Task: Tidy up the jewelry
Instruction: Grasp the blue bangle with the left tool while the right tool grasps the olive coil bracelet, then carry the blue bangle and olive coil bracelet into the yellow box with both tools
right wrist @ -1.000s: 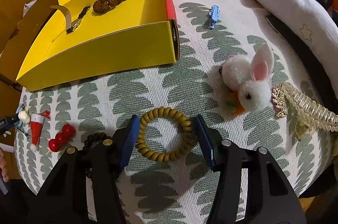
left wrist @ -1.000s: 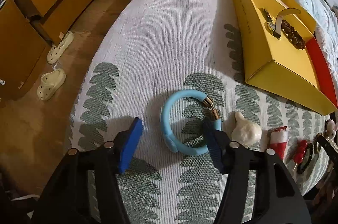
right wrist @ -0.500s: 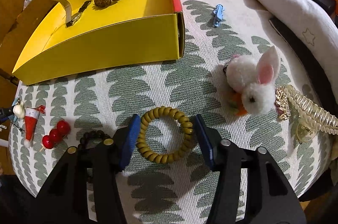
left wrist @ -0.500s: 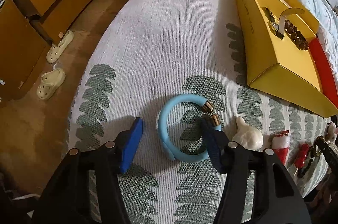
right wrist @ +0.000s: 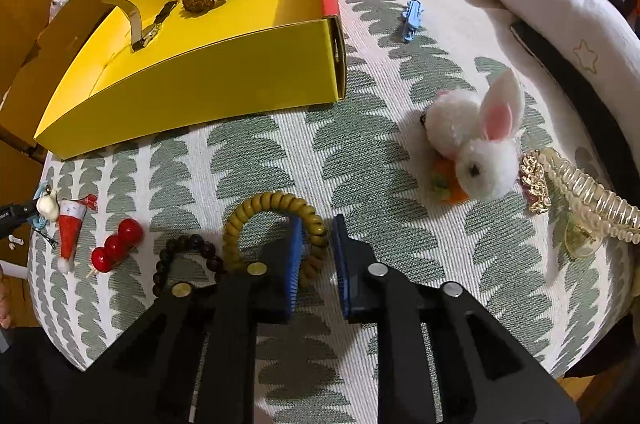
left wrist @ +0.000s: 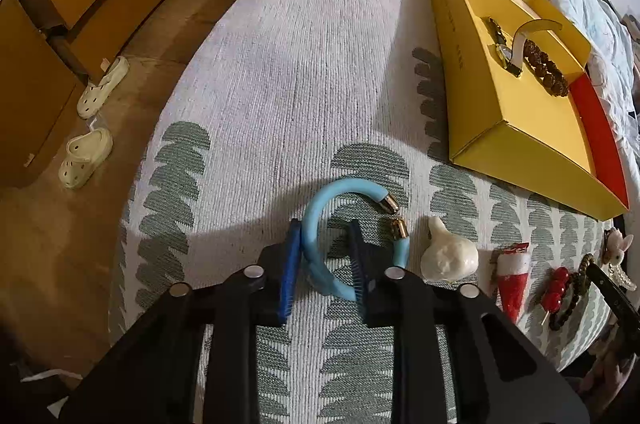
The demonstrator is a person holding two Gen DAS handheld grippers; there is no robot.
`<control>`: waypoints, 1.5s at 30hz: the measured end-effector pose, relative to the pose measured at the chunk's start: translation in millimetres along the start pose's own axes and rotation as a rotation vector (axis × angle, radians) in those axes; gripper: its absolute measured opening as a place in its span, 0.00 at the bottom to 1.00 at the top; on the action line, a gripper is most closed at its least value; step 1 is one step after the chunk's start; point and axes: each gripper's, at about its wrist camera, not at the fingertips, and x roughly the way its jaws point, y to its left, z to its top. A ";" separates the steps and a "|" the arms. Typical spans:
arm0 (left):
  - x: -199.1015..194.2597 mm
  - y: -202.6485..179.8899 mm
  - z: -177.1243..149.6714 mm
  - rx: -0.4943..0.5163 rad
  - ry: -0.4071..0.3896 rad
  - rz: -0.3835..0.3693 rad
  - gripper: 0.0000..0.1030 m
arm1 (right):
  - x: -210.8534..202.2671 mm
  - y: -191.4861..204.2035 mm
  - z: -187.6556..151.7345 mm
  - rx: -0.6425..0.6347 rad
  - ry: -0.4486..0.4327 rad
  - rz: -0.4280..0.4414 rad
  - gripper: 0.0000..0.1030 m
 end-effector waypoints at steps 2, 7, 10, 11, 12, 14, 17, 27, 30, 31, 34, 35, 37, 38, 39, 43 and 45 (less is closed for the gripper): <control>-2.2 0.5 -0.8 0.004 -0.001 -0.007 0.13 | -1.0 -2.0 -0.5 0.003 -0.002 0.005 0.13; -6.1 0.2 -2.9 0.003 -0.006 -0.023 0.10 | -5.8 -2.7 -0.9 0.006 -0.014 0.024 0.12; -9.3 1.3 -3.6 0.003 -0.012 -0.031 0.10 | -10.4 -3.2 0.1 0.012 -0.030 0.032 0.12; -10.8 1.0 -3.8 0.003 -0.016 -0.033 0.10 | -13.3 -3.6 0.4 0.013 -0.038 0.037 0.12; -12.2 1.0 -3.6 0.001 -0.019 -0.036 0.10 | -15.1 -3.5 0.6 0.013 -0.042 0.040 0.12; -15.8 0.8 -3.1 0.000 -0.030 -0.036 0.10 | -21.5 -4.9 1.0 0.021 -0.059 0.048 0.11; -21.5 -0.1 -2.8 -0.001 -0.047 -0.042 0.10 | -32.3 -4.2 1.0 0.019 -0.084 0.067 0.11; -22.9 0.1 -1.2 0.000 -0.044 -0.039 0.10 | -10.7 -2.7 3.5 0.004 -0.007 0.024 0.17; -21.3 0.9 -1.1 -0.002 -0.042 -0.036 0.10 | -4.9 1.2 5.0 0.003 0.010 0.017 0.18; -21.1 1.1 -1.1 -0.003 -0.040 -0.036 0.10 | -3.7 2.0 5.9 0.004 0.012 0.017 0.18; -19.8 1.4 -1.1 -0.005 -0.037 -0.037 0.10 | 1.2 4.5 8.2 -0.001 0.021 -0.010 0.18; -19.4 1.3 -1.2 -0.005 -0.036 -0.038 0.10 | 3.3 4.8 8.8 -0.001 0.027 -0.012 0.18; -18.7 0.8 -1.2 -0.004 -0.034 -0.040 0.10 | 5.7 6.7 8.8 -0.008 0.032 -0.025 0.18; -18.4 0.3 -1.4 -0.004 -0.034 -0.040 0.10 | 5.6 7.8 8.5 -0.012 0.034 -0.029 0.18; -18.4 -0.1 -1.5 -0.005 -0.034 -0.040 0.10 | 3.9 9.7 8.4 -0.017 0.026 -0.037 0.15; -20.9 1.2 -1.7 -0.008 -0.041 -0.047 0.10 | -6.2 15.4 7.2 -0.027 -0.013 -0.036 0.11; -21.8 2.0 -1.8 -0.008 -0.043 -0.049 0.10 | -9.1 15.5 7.4 -0.027 -0.021 -0.034 0.11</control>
